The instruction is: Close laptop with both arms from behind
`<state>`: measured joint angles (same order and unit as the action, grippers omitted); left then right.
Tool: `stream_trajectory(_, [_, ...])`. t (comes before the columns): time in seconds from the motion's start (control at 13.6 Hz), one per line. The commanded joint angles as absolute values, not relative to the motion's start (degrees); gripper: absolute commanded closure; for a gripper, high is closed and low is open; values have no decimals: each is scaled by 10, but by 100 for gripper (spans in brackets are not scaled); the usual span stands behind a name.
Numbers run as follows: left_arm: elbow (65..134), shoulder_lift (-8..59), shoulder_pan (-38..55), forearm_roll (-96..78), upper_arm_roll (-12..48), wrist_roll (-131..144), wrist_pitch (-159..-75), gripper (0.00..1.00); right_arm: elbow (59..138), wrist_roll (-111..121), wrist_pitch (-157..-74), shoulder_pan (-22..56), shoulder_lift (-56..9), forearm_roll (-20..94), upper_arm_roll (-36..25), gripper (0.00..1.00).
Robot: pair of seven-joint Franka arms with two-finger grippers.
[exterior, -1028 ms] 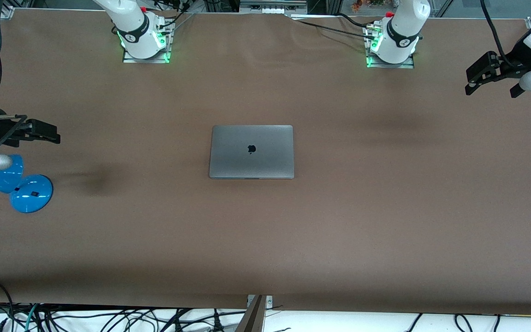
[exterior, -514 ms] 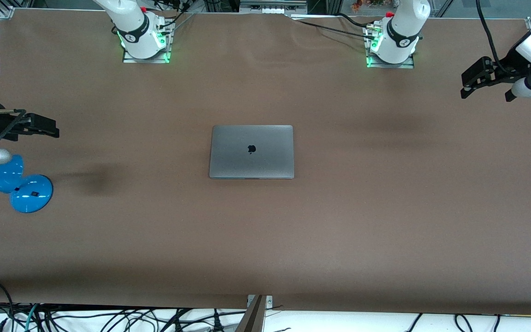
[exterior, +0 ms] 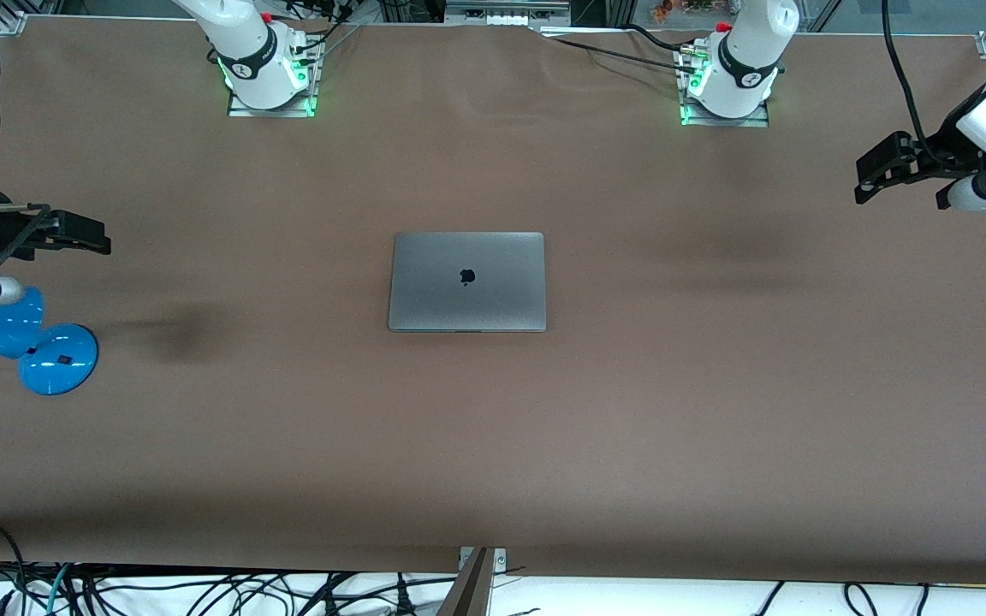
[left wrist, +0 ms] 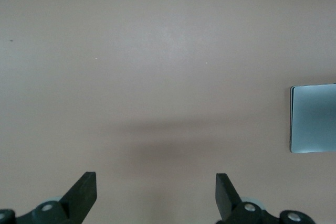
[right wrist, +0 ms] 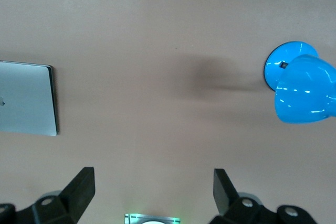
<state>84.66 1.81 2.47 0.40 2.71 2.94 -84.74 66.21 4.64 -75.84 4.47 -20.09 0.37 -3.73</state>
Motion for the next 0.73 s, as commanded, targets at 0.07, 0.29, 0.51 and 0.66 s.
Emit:
stream_trajectory(0.07, [824, 33, 26, 7, 25, 24, -832, 0, 671, 53, -755, 40, -187, -2, -33, 0])
stream_trajectory(0.29, [824, 37, 26, 7, 25, 25, -832, 0, 671, 52, -754, 41, -182, 2, -33, 0])
stream_trajectory(0.51, [823, 42, 25, 6, 25, 23, -832, 0, 671, 52, -754, 41, -180, 1, -30, 0])
stream_trajectory(0.66, [822, 43, 25, 7, 25, 24, -833, 0, 671, 51, -755, 41, -179, -1, -29, 0])
